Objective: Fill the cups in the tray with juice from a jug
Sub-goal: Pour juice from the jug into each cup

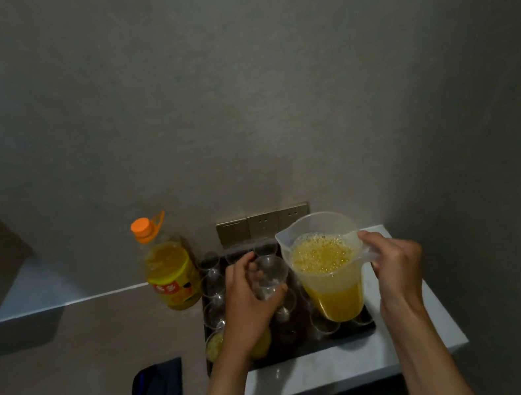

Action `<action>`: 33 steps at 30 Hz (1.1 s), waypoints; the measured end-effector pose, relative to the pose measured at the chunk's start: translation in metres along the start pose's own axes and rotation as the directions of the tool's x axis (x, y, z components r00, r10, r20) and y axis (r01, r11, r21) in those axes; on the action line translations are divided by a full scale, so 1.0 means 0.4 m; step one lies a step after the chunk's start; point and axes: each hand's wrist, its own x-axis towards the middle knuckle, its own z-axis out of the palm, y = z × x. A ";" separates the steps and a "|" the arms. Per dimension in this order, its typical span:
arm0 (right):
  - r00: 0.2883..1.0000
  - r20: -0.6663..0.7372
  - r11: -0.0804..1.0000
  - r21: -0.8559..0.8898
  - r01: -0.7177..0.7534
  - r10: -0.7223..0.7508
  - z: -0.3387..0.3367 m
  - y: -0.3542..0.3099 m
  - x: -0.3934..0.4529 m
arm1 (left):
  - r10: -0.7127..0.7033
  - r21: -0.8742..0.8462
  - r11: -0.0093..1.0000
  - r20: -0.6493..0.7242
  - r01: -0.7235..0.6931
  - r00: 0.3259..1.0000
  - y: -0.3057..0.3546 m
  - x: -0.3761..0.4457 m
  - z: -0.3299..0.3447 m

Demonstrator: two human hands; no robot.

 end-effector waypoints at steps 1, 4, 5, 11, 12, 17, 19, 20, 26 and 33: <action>1.000 -0.008 1.000 -0.004 0.005 -0.005 0.006 -0.005 -0.004 | -0.009 -0.051 0.999 -0.024 0.008 1.000 0.010 0.000 -0.006; 0.999 -0.029 1.000 -0.012 0.014 -0.015 0.028 -0.023 -0.018 | -0.037 -0.180 0.983 -0.065 0.025 0.997 0.023 0.004 -0.027; 0.999 -0.032 1.000 -0.015 0.023 -0.023 0.037 -0.028 -0.023 | -0.047 -0.214 0.976 -0.065 0.032 0.997 0.027 0.004 -0.036; 0.997 -0.053 0.997 -0.053 0.056 -0.058 0.101 -0.039 -0.062 | -0.056 -0.360 0.931 -0.001 0.052 0.998 0.022 0.014 -0.088; 0.997 -0.057 0.997 -0.054 0.054 -0.057 0.112 -0.045 -0.070 | -0.051 -0.370 0.928 0.008 0.051 0.999 0.023 0.017 -0.097; 0.993 -0.059 0.988 -0.120 0.097 -0.104 0.157 -0.063 -0.102 | -0.047 -0.422 0.905 0.016 0.050 0.999 0.027 0.025 -0.142; 0.990 -0.063 0.983 -0.142 0.120 -0.130 0.174 -0.062 -0.113 | -0.049 -0.439 0.897 0.014 0.050 0.999 0.022 0.029 -0.158; 0.987 -0.065 0.980 -0.147 0.133 -0.144 0.182 -0.062 -0.117 | -0.054 -0.448 0.892 0.012 0.053 0.998 0.021 0.030 -0.166; 0.980 -0.044 0.972 -0.142 0.187 -0.195 0.210 -0.059 -0.122 | -0.043 -0.451 0.892 -0.014 0.032 0.999 0.013 0.039 -0.199; 0.976 0.064 0.949 -0.225 0.219 -0.210 0.206 -0.092 -0.073 | -0.061 -0.441 0.897 -0.034 0.040 0.998 0.008 0.046 -0.206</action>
